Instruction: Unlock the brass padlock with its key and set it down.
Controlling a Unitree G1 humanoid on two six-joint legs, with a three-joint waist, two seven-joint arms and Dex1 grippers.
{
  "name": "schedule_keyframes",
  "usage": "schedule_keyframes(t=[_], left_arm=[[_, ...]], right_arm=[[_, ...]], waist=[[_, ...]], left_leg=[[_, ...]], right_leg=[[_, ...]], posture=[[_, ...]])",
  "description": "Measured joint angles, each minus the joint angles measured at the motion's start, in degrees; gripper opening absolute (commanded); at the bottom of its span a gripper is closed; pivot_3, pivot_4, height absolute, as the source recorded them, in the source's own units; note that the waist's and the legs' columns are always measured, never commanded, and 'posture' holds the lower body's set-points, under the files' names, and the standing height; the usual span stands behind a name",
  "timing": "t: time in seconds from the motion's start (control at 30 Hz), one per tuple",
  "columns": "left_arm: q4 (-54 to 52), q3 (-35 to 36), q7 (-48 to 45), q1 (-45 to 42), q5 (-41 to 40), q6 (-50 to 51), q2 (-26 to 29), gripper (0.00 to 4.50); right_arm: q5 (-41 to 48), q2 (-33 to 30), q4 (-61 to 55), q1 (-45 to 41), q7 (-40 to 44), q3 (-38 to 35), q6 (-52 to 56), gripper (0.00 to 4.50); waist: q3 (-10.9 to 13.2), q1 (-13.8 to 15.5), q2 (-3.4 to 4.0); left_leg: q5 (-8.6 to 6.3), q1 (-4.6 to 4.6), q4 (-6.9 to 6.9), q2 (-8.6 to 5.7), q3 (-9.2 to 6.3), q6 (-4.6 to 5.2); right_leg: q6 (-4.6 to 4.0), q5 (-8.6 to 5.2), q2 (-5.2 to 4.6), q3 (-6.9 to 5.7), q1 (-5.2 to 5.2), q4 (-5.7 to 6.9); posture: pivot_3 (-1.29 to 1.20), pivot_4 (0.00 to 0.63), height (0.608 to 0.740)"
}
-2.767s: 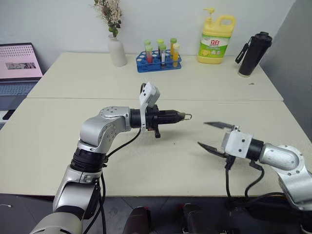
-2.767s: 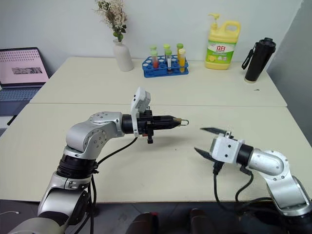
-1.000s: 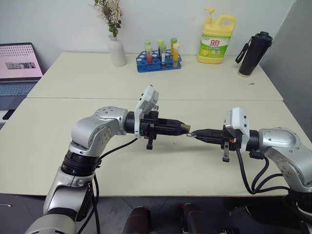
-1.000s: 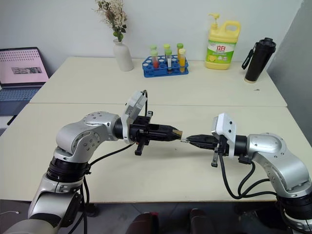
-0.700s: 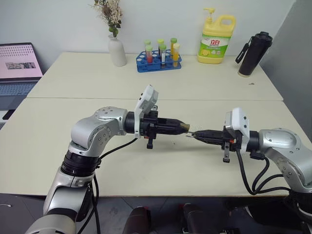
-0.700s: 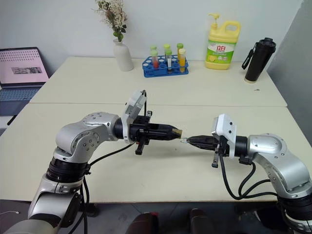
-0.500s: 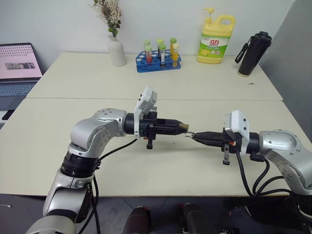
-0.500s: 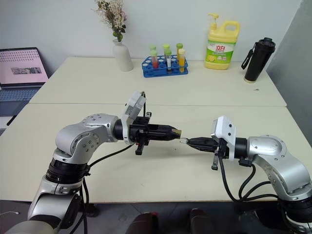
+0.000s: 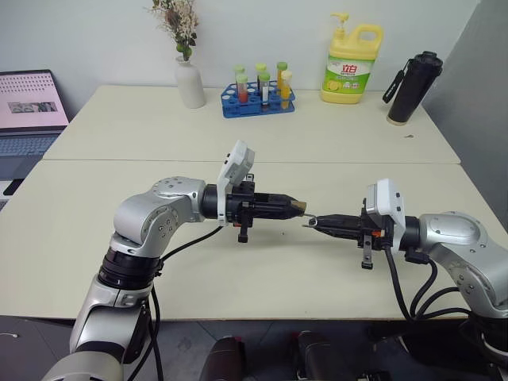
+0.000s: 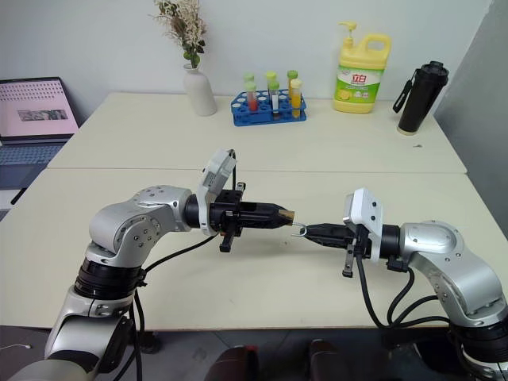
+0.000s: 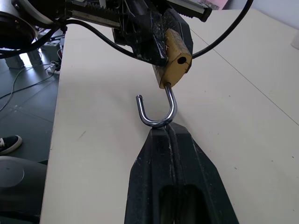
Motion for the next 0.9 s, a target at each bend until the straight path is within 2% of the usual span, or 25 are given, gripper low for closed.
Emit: schedule_keyframes(t=[0.13, 0.3, 0.4, 0.6, 0.73, 0.9], left_arm=[[0.00, 0.00, 0.05, 0.01, 0.02, 0.00, 0.00, 0.16], [0.00, 0.29, 1.75, 0.68, -0.08, 1.24, -0.05, 0.16], [-0.25, 0.71, 4.28, 2.33, -0.53, 3.22, -0.53, 0.16], [0.10, 2.95, 14.02, 9.50, -2.53, 10.90, -3.88, 0.16], [1.49, 4.61, 19.16, 11.53, -3.38, 14.48, -6.70, 0.16], [2.35, 4.05, 22.29, 13.03, -2.24, 15.48, -7.46, 0.16]], right_arm=[[-0.44, -1.05, -0.16, 0.37, 0.25, 0.04, -0.10, 0.00], [-6.43, -4.13, 0.49, 3.44, 1.15, 1.10, -4.47, 0.00], [-8.64, -4.45, 0.69, 5.28, 1.37, 1.10, -6.98, 0.90], [-7.92, -4.35, -2.85, 10.11, 0.26, -0.13, -6.47, 3.10], [-9.12, -3.97, -5.15, 10.26, -0.42, 1.55, -6.45, 4.50], [-10.54, -2.77, -5.04, 9.61, -2.34, 4.40, -5.29, 4.50]], waist=[[0.00, 0.00, 0.00], [0.00, 0.00, 0.00], [0.00, -0.02, 0.00], [0.00, -0.04, -0.01], [0.00, -0.01, -0.03], [0.00, -0.01, -0.03]], left_leg=[[0.00, 0.00, 0.00, 0.00, 0.00, 0.00], [0.00, 0.00, 0.00, -0.01, 0.01, 0.00], [0.00, 0.01, -0.01, 0.01, 0.00, 0.00], [0.00, 0.01, -0.02, 0.02, -0.03, 0.00], [0.00, 0.05, 0.00, 0.01, -0.04, -0.01], [0.00, 0.04, 0.00, 0.00, -0.03, -0.01]], right_leg=[[0.00, 0.00, 0.00, 0.00, 0.00, 0.00], [0.00, 0.00, -0.01, 0.01, 0.00, -0.01], [0.01, 0.00, 0.00, 0.01, 0.00, -0.01], [0.01, -0.01, -0.02, 0.01, 0.00, 0.02], [0.01, 0.00, -0.02, -0.01, 0.03, 0.02], [0.01, 0.00, -0.02, 0.00, 0.02, 0.02]], posture=[[0.00, 0.150, 0.740], [0.00, 0.150, 0.740], [0.00, 0.150, 0.740], [0.00, 0.150, 0.740], [0.00, 0.150, 0.740], [0.00, 0.150, 0.740]])
